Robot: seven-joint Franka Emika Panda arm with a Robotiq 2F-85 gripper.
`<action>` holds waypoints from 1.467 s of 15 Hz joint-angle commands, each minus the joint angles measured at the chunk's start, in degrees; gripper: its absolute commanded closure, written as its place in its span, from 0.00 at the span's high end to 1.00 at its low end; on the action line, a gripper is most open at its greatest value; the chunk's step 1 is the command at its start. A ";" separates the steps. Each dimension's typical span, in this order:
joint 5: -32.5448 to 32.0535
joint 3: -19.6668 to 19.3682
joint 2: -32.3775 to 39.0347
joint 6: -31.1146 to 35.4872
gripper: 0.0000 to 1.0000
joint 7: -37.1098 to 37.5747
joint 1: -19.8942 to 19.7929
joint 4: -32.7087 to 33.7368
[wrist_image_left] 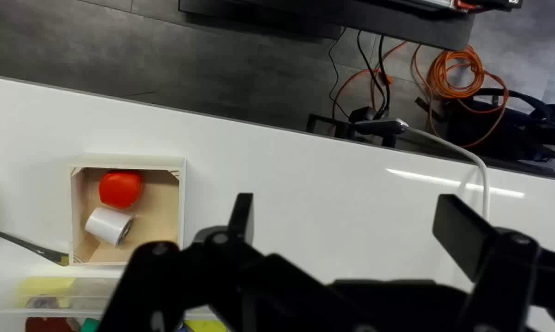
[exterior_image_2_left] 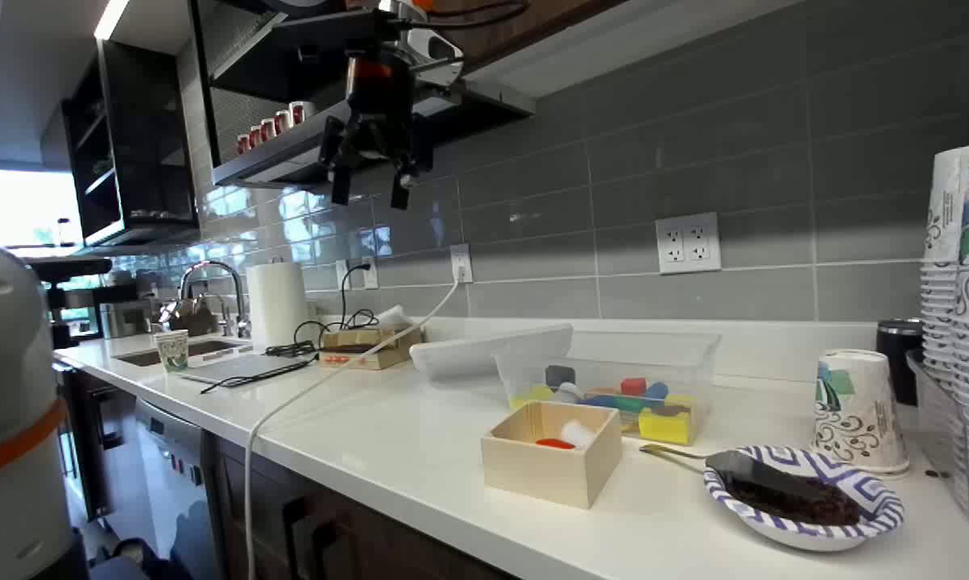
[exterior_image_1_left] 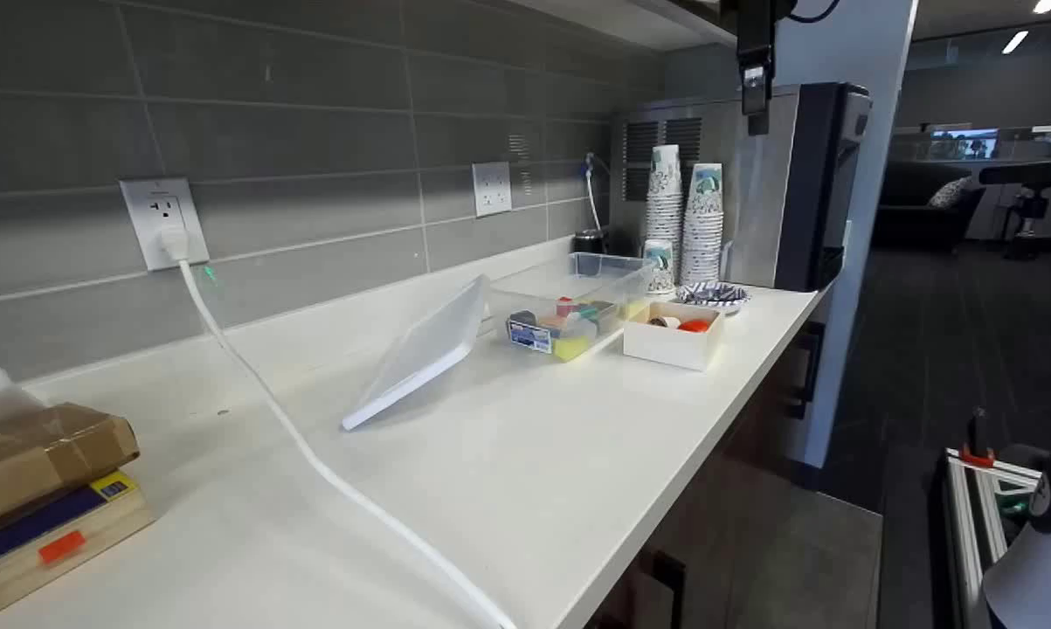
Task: Open the left upper cabinet door then close it.
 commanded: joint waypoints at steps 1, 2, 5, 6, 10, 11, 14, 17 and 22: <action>0.43 0.85 0.23 -0.13 1.00 -0.50 -1.14 0.19; 0.43 0.85 0.23 -0.12 1.00 -0.50 -1.15 0.20; -1.51 2.04 -0.49 1.37 1.00 1.82 -2.28 -0.12; -2.59 2.75 -1.47 2.63 1.00 3.16 -3.04 -0.30; -7.03 4.66 -5.21 6.59 1.00 8.09 -5.98 1.09; -7.56 4.45 -5.92 6.92 1.00 8.72 -6.55 2.47; -8.82 2.72 -6.44 8.57 1.00 9.71 -8.12 8.12; -9.71 0.24 -4.82 11.78 1.00 9.99 -9.59 15.50; -8.91 -2.76 -1.29 21.80 1.00 12.83 -11.04 25.33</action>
